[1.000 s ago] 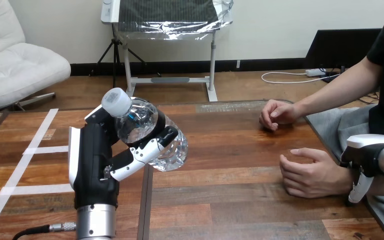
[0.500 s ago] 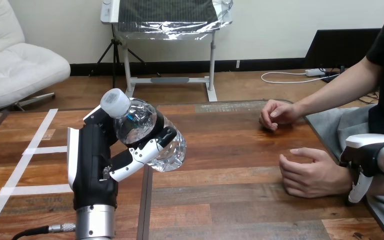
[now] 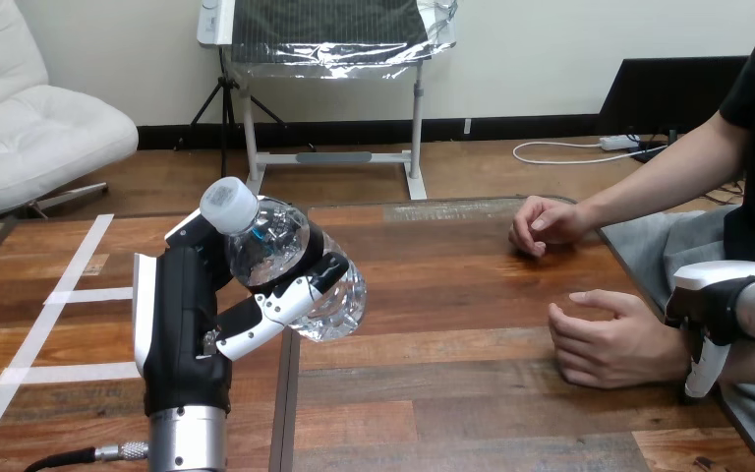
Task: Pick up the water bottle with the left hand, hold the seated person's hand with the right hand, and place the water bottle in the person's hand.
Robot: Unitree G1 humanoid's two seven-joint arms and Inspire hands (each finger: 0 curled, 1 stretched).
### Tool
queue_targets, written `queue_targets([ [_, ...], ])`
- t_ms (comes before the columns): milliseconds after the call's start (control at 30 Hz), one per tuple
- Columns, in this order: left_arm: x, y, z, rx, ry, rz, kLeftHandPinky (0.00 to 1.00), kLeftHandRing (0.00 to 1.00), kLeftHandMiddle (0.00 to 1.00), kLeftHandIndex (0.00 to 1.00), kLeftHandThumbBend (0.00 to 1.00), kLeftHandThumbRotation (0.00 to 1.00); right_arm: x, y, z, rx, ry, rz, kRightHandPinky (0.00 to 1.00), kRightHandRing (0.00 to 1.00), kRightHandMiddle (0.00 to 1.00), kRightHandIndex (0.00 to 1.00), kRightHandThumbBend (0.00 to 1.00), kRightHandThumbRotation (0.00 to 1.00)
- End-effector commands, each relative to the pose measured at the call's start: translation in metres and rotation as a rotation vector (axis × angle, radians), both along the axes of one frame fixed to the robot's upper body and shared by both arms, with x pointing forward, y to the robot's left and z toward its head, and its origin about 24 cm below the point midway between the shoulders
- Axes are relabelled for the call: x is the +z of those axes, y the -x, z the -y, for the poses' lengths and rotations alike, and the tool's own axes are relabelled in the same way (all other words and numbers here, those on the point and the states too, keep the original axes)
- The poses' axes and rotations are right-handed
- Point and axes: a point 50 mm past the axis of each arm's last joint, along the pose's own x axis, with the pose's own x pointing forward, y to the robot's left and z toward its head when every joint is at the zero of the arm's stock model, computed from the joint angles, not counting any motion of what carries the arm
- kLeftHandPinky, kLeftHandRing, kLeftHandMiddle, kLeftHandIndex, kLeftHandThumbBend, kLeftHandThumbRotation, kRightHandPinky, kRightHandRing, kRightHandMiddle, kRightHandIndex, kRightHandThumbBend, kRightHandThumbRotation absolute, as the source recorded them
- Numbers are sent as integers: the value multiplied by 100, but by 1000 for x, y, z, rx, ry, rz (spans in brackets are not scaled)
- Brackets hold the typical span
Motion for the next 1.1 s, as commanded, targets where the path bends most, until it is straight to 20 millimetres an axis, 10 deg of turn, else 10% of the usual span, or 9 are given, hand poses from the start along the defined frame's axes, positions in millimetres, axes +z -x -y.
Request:
queue_targets([
  [0, 24, -4, 2, -7, 18, 115, 41, 41, 43, 50, 62, 0, -49, 21, -22, 45, -58, -163, 61, 69, 74, 73, 67, 3],
  [633, 24, -6, 1, -15, 25, 117, 43, 42, 43, 50, 62, 0, -48, 21, -25, 49, -98, -76, 52, 66, 73, 64, 68, 0],
  [1067, 25, -7, 2, -19, 36, 120, 44, 41, 43, 50, 62, 0, -47, 22, -26, 62, -95, -45, 63, 72, 74, 58, 65, 0],
])
